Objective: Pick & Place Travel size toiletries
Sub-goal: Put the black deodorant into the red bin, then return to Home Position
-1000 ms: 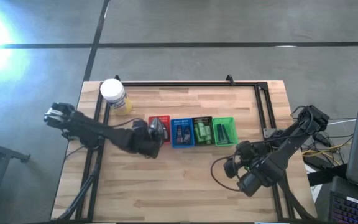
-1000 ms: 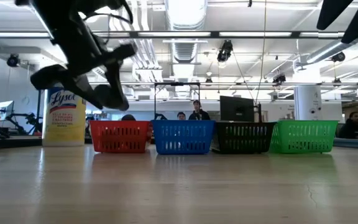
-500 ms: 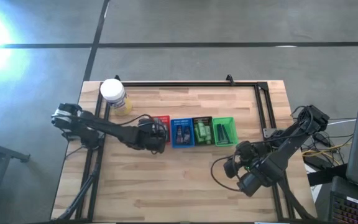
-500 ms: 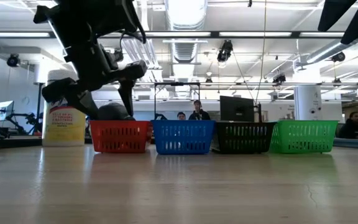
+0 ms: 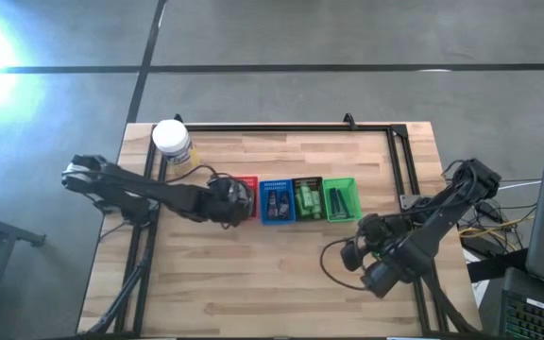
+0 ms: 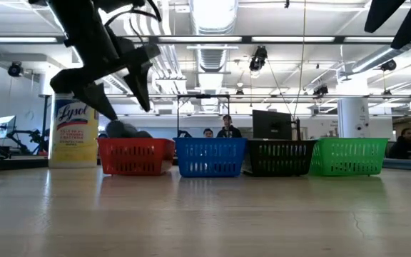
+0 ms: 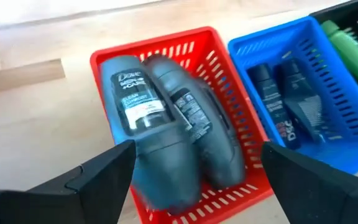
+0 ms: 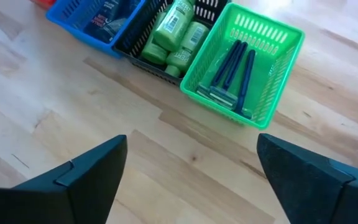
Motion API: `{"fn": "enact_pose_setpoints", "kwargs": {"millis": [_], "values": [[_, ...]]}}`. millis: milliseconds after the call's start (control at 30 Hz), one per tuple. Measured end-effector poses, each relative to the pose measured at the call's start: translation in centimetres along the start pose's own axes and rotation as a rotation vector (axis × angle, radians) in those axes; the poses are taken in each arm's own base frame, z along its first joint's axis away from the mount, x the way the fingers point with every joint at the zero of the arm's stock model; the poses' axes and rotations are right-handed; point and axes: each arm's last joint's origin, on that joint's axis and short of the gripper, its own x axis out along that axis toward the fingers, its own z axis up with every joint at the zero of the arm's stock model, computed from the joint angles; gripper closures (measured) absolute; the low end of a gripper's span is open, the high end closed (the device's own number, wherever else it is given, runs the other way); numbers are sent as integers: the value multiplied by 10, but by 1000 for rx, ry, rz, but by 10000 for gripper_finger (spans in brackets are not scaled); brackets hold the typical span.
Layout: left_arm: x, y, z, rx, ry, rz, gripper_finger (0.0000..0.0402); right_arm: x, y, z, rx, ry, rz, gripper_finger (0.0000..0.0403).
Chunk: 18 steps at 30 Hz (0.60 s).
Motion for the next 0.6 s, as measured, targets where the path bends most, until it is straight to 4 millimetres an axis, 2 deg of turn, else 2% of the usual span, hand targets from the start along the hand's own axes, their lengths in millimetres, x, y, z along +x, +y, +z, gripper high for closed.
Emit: {"fn": "enact_pose_setpoints", "kwargs": {"millis": [133, 267, 400, 500, 600], "values": [[-14, 3, 7, 77, 27, -61, 49, -6, -3, 6, -2, -36, 41, 46], [-41, 7, 20, 113, -21, -158, 49, -20, -8, 19, -110, -101, 151, 58], [-72, 16, 37, 145, -104, -257, 49, -39, -26, 37, -154, -67, 212, 74], [-92, 28, 46, 89, -114, -337, 49, -56, -43, 53, -39, 10, 312, 85], [-103, 36, 50, 87, -154, -443, 48, -68, -50, 61, -86, -117, 459, 95]]}}
